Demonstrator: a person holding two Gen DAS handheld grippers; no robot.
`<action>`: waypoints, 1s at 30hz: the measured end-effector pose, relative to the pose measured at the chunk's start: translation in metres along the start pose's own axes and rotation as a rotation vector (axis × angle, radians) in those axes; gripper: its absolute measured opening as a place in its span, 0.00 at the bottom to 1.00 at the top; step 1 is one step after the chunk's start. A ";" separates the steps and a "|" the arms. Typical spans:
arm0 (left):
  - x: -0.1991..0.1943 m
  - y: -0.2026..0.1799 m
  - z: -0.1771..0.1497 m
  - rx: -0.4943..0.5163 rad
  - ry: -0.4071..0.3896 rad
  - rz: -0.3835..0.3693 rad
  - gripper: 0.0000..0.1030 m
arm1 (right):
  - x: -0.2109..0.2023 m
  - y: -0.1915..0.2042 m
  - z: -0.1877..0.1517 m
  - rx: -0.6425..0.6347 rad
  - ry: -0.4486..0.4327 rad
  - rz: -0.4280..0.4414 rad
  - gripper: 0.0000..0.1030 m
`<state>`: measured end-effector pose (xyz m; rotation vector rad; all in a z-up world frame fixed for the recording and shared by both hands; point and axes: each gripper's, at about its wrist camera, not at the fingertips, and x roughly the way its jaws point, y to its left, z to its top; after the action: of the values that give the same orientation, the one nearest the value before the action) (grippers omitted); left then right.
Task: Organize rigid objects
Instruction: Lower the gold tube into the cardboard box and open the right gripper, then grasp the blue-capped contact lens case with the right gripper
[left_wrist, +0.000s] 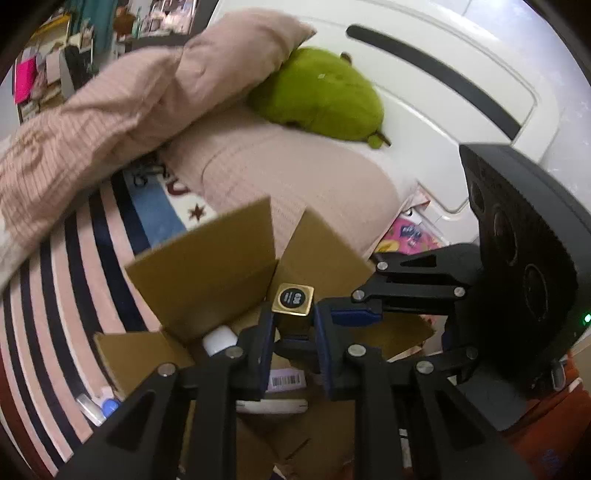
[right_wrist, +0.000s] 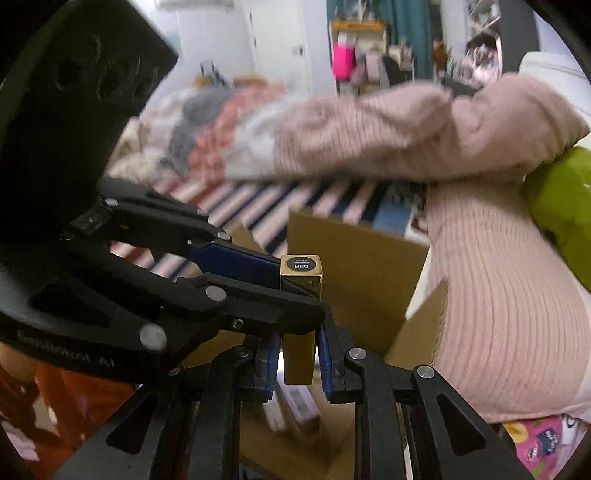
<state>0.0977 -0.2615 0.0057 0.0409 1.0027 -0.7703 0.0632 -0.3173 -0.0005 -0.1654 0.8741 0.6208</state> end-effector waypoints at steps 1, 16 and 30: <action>0.003 0.001 -0.001 -0.002 0.009 0.000 0.18 | 0.002 -0.002 -0.003 -0.004 0.031 -0.001 0.13; -0.071 0.039 -0.035 -0.056 -0.130 0.096 0.65 | 0.014 0.030 0.005 -0.084 0.104 -0.089 0.60; -0.175 0.131 -0.156 -0.251 -0.271 0.407 0.70 | 0.044 0.163 0.050 -0.283 -0.065 0.089 1.00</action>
<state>0.0079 -0.0084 0.0132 -0.0733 0.7905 -0.2659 0.0245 -0.1470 0.0161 -0.3606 0.7312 0.8283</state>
